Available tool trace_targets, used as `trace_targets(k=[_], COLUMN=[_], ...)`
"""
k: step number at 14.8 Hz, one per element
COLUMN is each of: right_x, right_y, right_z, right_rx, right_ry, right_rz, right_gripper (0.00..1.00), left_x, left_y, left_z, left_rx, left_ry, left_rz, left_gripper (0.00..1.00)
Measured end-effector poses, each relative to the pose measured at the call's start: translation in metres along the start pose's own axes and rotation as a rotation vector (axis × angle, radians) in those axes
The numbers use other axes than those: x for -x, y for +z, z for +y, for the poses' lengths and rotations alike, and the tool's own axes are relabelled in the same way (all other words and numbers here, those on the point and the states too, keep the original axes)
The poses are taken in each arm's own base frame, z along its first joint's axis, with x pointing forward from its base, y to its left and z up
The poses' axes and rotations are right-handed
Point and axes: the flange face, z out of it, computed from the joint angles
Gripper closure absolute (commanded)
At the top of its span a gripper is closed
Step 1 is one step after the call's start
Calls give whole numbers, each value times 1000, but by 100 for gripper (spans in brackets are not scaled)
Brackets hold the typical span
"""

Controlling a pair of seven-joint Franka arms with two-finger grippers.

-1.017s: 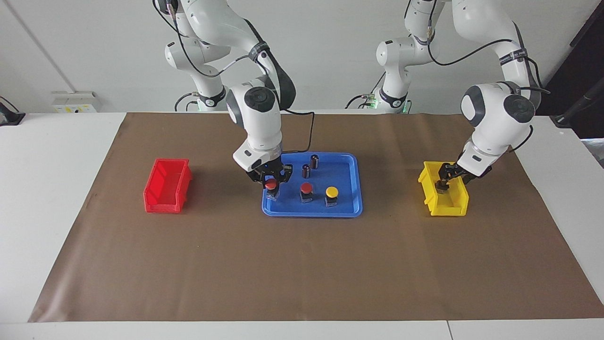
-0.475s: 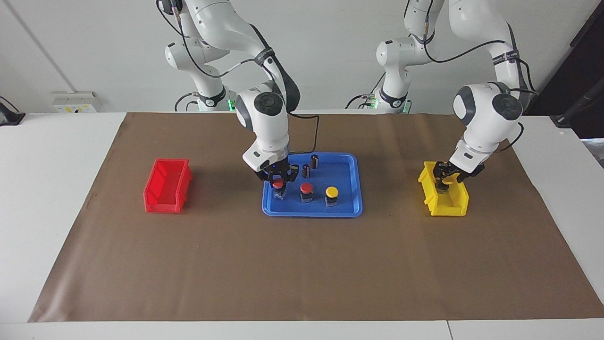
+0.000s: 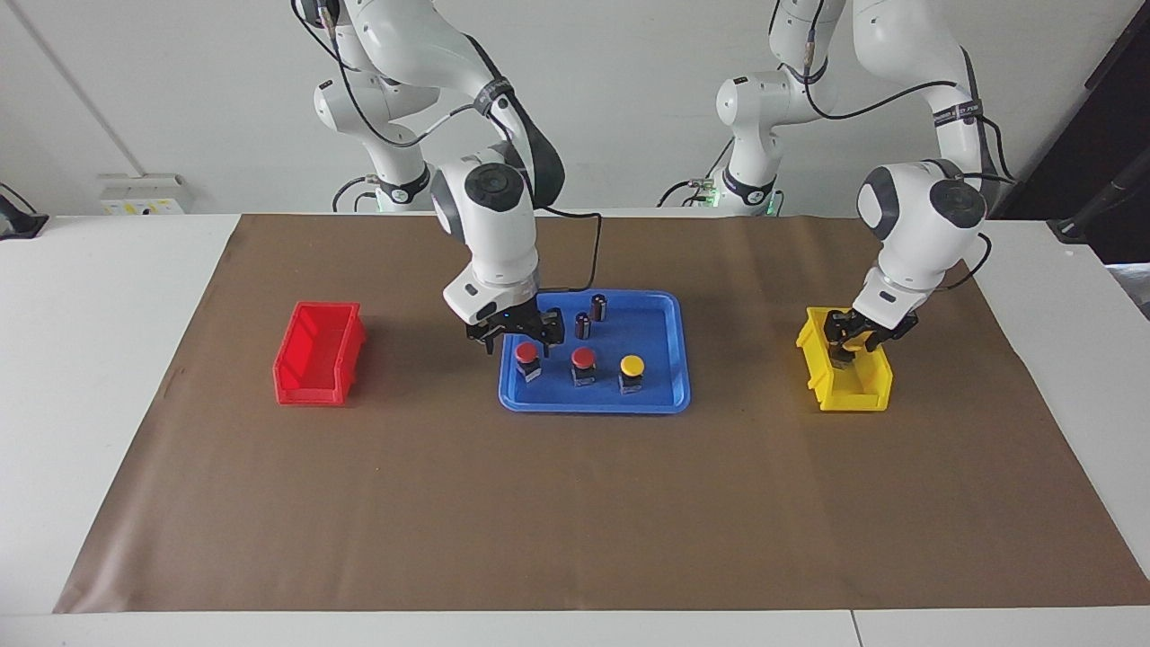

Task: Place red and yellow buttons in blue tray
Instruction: 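Place the second red button in the tray with the right gripper, then carry the second yellow button into the tray with the left gripper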

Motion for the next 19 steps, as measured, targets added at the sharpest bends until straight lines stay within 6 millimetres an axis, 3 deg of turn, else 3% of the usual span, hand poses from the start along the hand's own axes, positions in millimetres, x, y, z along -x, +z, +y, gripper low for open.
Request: trace_targets(k=[3, 6, 7, 8, 9, 12, 15, 17, 19], right_x=[-36, -37, -32, -27, -23, -21, -23, -23, -21], right_y=[-73, -137, -155, -170, -182, -190, -185, -183, -185], right_z=[83, 160, 182, 204, 227, 287, 319, 329, 328], right_rx=[21, 29, 32, 34, 35, 40, 37, 36, 35], right_ry=[-13, -44, -60, -79, -97, -116, -121, -110, -112], right_rz=[-14, -32, -45, -59, -72, -111, -128, -136, -144], right_gripper=[0, 0, 0, 0, 0, 0, 0, 0, 0], left_x=[4, 6, 6, 6, 6, 6, 0, -10, -25], left_y=[5, 7, 7, 7, 6, 6, -5, -33, -84], left_z=[0, -1, -1, -1, -1, -2, -3, -6, -5], left_rx=[1, 1, 1, 1, 1, 1, -1, -2, -4], left_ry=[-1, -2, -2, -2, -3, -4, -7, -11, -15], left_rz=[-12, -16, -16, -15, -15, -14, -4, -32, -44], left_gripper=[37, 39, 58, 84, 96, 99, 98, 98, 99])
